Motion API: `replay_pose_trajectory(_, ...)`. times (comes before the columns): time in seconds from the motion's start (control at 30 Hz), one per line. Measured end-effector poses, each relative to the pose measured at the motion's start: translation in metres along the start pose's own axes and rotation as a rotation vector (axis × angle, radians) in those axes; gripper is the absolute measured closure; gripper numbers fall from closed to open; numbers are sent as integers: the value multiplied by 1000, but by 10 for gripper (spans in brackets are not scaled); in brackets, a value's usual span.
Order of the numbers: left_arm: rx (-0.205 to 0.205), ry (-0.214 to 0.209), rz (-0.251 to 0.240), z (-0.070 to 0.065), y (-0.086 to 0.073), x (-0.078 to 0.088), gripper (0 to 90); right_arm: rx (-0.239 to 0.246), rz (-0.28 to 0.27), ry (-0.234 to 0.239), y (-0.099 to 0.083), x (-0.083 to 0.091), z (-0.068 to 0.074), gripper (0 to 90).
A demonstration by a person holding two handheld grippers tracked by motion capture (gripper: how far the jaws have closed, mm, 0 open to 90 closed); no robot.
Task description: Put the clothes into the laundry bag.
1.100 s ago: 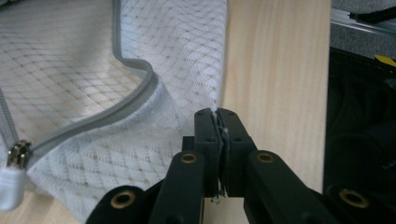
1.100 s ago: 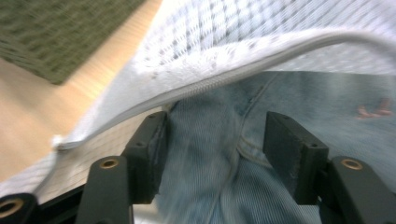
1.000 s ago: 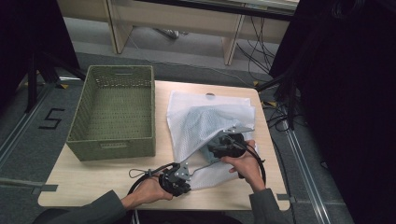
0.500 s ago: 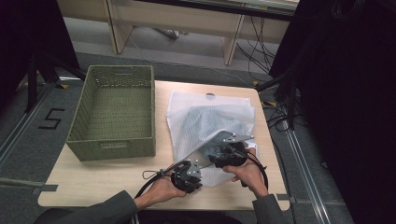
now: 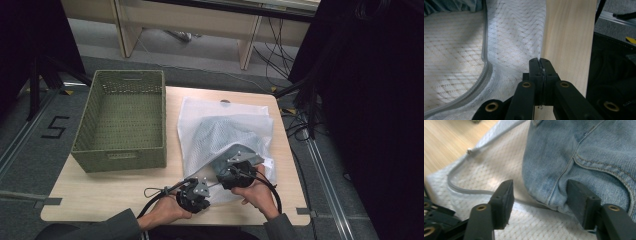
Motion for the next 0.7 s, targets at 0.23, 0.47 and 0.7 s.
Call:
replay_pose_trajectory(0.23, 15, -19, -5, 2, 0, -1, 882, 153, 70, -150, 14, -21, -6, 700)
replay_pose_trajectory(0.47, 9, -24, -13, 2, 0, -1, 882, 141, -11, -253, 39, -32, -43, 764)
replay_pose_trajectory(0.7, 6, -22, -13, 2, 0, -1, 881, 61, -74, -280, 52, -33, -77, 761)
Point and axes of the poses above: each handheld gripper's, and its own axes: x roughly backward along the jaws, y roughly out of its top, z roughly to its left, the point moved 6 cm from there along -x, roughly forward along the jaws, and after that the axes turned 13 degrees about y, right-handed, at the moved point
